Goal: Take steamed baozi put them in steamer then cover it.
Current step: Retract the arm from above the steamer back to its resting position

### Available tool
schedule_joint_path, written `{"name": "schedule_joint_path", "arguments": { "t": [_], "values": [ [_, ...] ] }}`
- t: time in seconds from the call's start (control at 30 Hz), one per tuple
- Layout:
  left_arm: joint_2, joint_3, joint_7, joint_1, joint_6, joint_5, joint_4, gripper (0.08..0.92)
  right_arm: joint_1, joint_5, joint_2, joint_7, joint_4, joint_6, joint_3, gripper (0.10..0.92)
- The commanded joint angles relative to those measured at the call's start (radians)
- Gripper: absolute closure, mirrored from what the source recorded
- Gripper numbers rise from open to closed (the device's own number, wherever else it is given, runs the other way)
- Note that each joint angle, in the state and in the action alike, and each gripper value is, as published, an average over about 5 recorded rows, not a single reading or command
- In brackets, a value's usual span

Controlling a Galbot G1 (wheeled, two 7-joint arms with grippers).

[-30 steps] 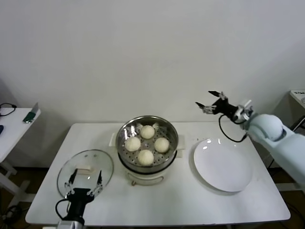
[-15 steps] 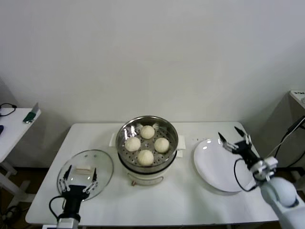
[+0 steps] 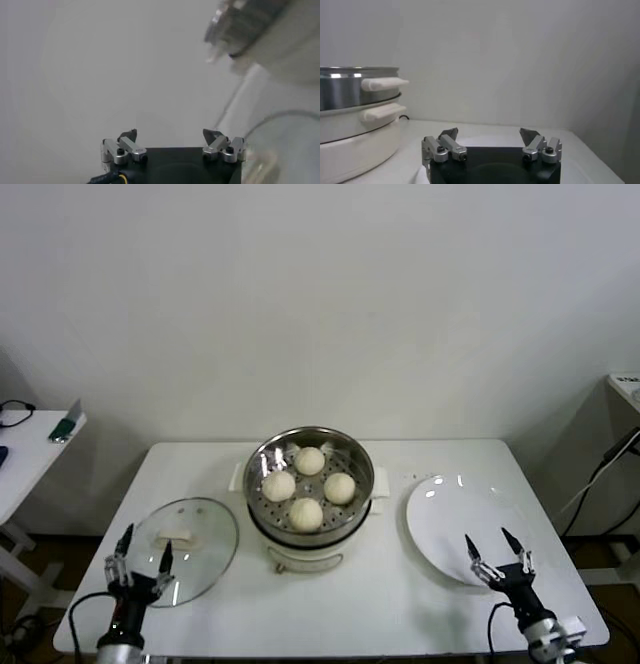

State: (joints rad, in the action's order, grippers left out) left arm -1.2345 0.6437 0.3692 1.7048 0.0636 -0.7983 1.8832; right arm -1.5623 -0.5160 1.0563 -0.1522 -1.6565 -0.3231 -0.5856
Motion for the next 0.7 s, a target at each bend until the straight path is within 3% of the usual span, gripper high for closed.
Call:
{"name": "schedule_joint_path", "arguments": {
  "t": [0.03,0.7],
  "values": [
    [0.064,-0.011,0.077,-0.132,-0.013,-0.423,-0.285,0.177,-0.067,0.029,0.095,0.003,-0.016,-0.048,-0.042,0.203],
    [0.046,-0.048,0.065,-0.397,-0.039,-0.493,-0.563,0.177,-0.081,0.034,0.128,0.015,-0.059,-0.053,-0.081,0.203]
  ]
}}
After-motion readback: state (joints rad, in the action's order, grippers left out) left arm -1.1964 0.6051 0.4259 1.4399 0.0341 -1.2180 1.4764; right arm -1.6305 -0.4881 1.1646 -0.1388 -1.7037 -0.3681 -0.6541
